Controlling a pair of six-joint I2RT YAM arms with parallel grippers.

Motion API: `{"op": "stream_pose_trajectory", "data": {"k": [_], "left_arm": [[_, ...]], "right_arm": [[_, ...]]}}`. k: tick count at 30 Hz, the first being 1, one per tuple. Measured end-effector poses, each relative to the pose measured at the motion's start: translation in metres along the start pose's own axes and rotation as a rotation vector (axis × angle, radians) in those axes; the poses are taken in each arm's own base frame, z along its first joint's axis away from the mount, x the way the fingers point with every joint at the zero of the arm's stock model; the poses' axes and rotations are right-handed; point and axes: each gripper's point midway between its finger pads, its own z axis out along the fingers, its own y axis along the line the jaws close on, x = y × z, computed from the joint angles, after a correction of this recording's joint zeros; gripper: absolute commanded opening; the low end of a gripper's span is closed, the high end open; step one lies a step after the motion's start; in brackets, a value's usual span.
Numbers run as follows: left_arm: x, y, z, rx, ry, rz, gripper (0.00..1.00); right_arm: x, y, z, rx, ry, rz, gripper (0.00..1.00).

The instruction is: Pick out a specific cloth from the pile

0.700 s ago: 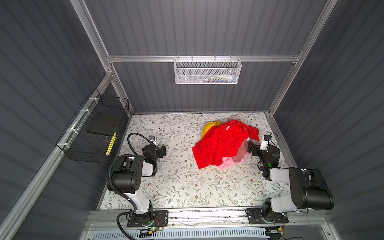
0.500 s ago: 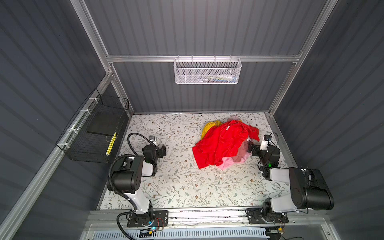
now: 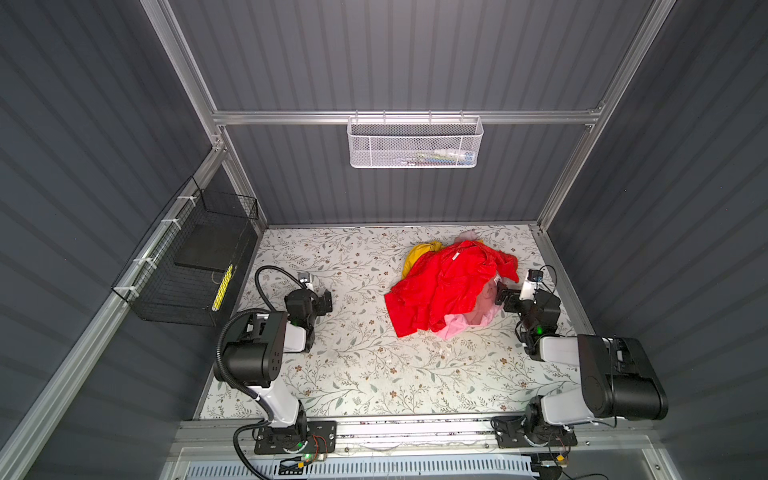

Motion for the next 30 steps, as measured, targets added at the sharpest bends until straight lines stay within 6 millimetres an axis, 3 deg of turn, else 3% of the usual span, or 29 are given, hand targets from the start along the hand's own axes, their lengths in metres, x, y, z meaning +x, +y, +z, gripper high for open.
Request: {"op": "stream_pose_trajectory", "data": {"k": [15,19,21,23,26,30], "left_arm": [[-0.004,0.002,0.005,-0.013,0.068,0.001,1.0],[-0.059,0.003,0.008,-0.026,0.072,-0.062,1.0],[-0.087,0.004,-0.003,-0.023,0.025,-0.113,1.0],[-0.1,0.004,-0.016,-0.017,-0.001,-0.164,1.0],[-0.101,0.001,-0.026,0.004,0.001,-0.231,1.0],[-0.08,-0.012,-0.032,0.032,0.059,-0.277,1.0]], "right_arm": [[-0.003,-0.004,-0.004,0.027,0.006,0.015,0.99],[-0.036,-0.018,-0.015,0.074,0.011,0.119,0.99],[-0.061,-0.03,-0.023,0.1,-0.01,0.2,0.99],[-0.075,-0.039,-0.033,0.11,-0.022,0.276,0.99],[-0.07,-0.037,-0.05,0.089,0.005,0.387,0.99],[-0.034,-0.019,-0.065,0.024,0.093,0.553,0.95]]}}
